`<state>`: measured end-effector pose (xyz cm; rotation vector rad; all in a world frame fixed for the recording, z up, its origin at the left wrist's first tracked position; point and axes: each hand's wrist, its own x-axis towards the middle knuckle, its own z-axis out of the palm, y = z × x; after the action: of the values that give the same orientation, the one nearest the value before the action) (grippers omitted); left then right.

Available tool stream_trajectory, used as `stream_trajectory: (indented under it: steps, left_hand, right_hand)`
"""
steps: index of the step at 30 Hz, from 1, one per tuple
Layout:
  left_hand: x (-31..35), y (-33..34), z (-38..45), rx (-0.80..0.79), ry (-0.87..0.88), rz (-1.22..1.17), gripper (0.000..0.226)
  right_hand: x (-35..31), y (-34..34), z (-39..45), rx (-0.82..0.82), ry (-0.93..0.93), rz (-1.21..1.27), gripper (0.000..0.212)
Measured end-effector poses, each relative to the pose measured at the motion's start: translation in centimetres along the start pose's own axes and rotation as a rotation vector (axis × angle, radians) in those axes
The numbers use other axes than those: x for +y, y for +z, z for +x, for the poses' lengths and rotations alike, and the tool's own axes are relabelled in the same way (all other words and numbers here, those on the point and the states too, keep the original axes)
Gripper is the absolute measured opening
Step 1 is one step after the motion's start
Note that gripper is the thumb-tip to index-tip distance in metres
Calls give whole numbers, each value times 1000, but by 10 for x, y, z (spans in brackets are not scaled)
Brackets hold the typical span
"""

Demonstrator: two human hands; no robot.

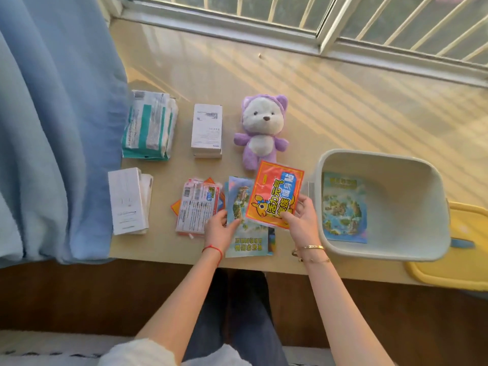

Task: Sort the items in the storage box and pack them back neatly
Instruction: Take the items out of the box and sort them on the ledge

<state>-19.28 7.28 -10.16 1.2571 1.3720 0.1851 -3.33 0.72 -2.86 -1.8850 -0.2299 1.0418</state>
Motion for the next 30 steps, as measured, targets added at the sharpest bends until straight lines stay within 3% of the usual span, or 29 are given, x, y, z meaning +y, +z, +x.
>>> stream_trajectory:
  steps: [3,9,18,24,30]
  left_hand:
    - [-6,-6,4,2,44,75,35]
    - [-14,-89,-3,246,215,466,35]
    - [-24,-181,-11,434,272,621,27]
    - [-13,-188,-24,415,273,627,27]
    - [36,-161,-49,392,405,622,27]
  right_hand:
    - [9,14,5,-40,17,-12,42]
    - [33,85,11,-184,35,-81,41]
    - [63,175,25,-276,-6,-470,44]
    - [54,156,11,-258,-180,-719,46]
    - [21,57,-20,-59,-500,-686,33]
